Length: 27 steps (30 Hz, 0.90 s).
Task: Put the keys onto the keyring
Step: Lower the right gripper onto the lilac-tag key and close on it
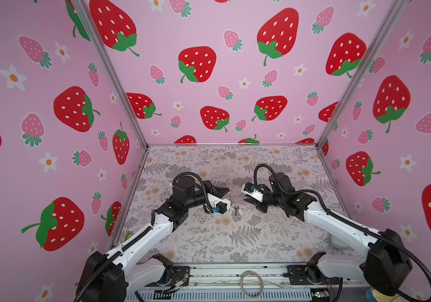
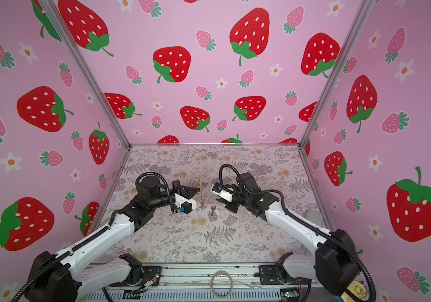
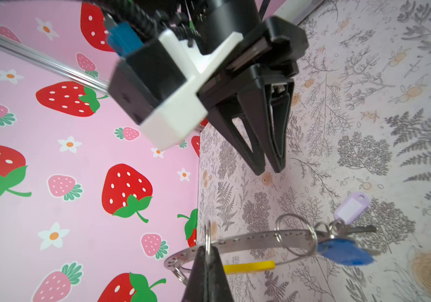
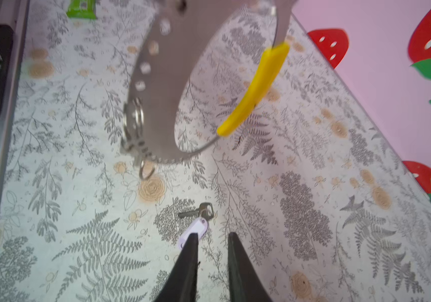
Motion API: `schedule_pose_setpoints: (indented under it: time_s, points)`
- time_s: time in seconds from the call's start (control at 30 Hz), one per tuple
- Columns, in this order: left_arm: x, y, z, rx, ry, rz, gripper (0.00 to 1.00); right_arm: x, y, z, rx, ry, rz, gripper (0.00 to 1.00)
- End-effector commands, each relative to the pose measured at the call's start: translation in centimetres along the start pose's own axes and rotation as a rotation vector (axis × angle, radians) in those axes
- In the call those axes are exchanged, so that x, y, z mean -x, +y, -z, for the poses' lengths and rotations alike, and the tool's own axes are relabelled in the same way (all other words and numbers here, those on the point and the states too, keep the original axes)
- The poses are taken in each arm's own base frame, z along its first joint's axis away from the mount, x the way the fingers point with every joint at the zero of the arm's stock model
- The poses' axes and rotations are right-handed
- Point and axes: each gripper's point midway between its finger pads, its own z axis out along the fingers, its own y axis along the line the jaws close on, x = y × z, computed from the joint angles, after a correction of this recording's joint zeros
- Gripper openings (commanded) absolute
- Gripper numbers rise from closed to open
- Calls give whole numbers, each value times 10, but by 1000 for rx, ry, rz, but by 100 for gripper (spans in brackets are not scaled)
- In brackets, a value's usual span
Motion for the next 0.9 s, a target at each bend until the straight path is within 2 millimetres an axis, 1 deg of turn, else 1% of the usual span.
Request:
schedule_pose_setpoints:
  time_s: [0.0,0.03,0.13,0.27,0.33,0.4,0.53,0.6,0.77,0.87]
  points:
    - [-4,6,13,52,16,37,0,-22,2,-9,27,93,42,25]
    - [-7,3,16,51,22,50,0,-29,1,-16,41,120,62,25]
    - [-12,-3,21,54,38,69,0,-42,4,-34,106,168,129,24]
    - [-12,-4,24,63,43,82,0,-47,5,-53,172,182,189,24]
    - [-12,-4,25,65,43,84,0,-50,5,-61,194,194,192,24]
    - [-12,-4,25,66,42,88,0,-54,10,-69,217,213,202,24]
    - [-12,-3,24,67,35,95,0,-62,11,-87,212,288,147,24]
    - [-12,-2,24,74,32,98,0,-65,12,-93,213,314,112,22]
    - [-11,-1,26,80,33,98,0,-69,18,-100,207,347,52,23]
    - [-10,0,26,82,32,98,0,-79,21,-103,202,407,1,23]
